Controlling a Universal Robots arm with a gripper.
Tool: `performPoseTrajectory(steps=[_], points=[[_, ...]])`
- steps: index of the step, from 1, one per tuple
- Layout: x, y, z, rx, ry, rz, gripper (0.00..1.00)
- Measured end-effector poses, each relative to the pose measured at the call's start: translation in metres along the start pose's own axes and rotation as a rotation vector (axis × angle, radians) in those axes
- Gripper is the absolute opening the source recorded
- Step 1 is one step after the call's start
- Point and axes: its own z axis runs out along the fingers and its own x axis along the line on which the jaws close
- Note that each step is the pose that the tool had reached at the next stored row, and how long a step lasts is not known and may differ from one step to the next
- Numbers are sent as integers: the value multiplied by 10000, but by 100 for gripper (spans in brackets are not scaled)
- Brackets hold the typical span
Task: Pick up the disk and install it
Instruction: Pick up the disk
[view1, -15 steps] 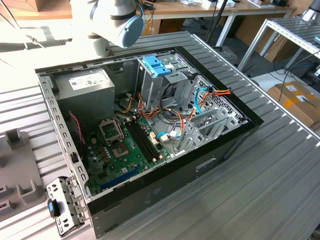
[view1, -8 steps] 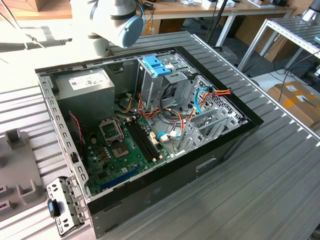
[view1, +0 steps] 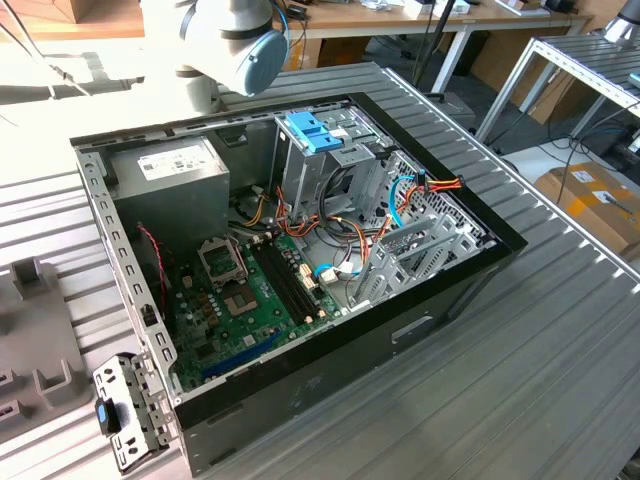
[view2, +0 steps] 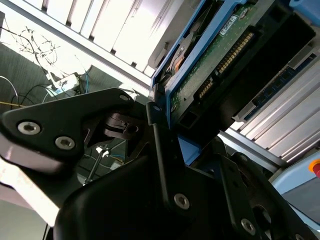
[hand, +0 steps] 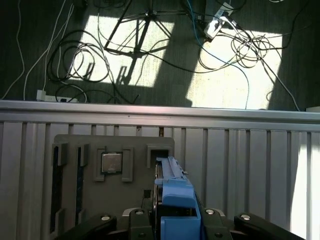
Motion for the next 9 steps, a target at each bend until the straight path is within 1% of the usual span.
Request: performPoseTrajectory(steps=[9], points=[[-3,5,-93,0,0,0,37]])
